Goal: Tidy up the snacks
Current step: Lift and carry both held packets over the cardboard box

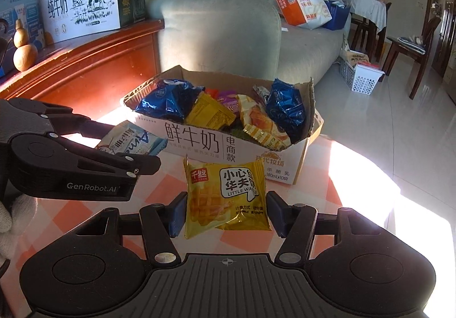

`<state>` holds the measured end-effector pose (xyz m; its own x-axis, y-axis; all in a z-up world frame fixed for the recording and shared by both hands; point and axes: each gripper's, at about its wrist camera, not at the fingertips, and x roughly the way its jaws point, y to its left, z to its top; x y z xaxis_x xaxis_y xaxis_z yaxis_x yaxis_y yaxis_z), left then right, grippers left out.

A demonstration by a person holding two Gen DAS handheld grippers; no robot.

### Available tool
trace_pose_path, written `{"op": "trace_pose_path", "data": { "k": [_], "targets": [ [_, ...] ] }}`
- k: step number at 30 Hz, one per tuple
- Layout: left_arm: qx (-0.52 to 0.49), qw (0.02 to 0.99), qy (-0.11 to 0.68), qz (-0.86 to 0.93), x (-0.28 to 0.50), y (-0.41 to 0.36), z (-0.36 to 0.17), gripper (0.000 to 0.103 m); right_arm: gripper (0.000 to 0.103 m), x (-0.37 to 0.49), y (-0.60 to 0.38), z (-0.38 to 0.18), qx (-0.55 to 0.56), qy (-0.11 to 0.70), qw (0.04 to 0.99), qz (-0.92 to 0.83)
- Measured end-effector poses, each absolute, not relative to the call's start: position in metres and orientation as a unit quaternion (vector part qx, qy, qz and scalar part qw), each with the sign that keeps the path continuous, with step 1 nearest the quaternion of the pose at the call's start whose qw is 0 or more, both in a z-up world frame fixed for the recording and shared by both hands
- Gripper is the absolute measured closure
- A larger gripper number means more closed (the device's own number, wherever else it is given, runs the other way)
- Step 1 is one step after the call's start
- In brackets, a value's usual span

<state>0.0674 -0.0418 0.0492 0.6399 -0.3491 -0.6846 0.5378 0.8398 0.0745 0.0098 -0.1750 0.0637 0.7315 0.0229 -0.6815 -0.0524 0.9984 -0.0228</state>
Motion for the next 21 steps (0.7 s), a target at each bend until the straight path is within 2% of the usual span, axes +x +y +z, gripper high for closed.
{"op": "trace_pose_path", "data": {
  "k": [21],
  "targets": [
    [0.081,0.925,0.299,-0.218,0.123,-0.044,0.073,0.041,0.045,0.060,-0.191,0.087,0.021,0.293,0.956,-0.005]
  ]
}}
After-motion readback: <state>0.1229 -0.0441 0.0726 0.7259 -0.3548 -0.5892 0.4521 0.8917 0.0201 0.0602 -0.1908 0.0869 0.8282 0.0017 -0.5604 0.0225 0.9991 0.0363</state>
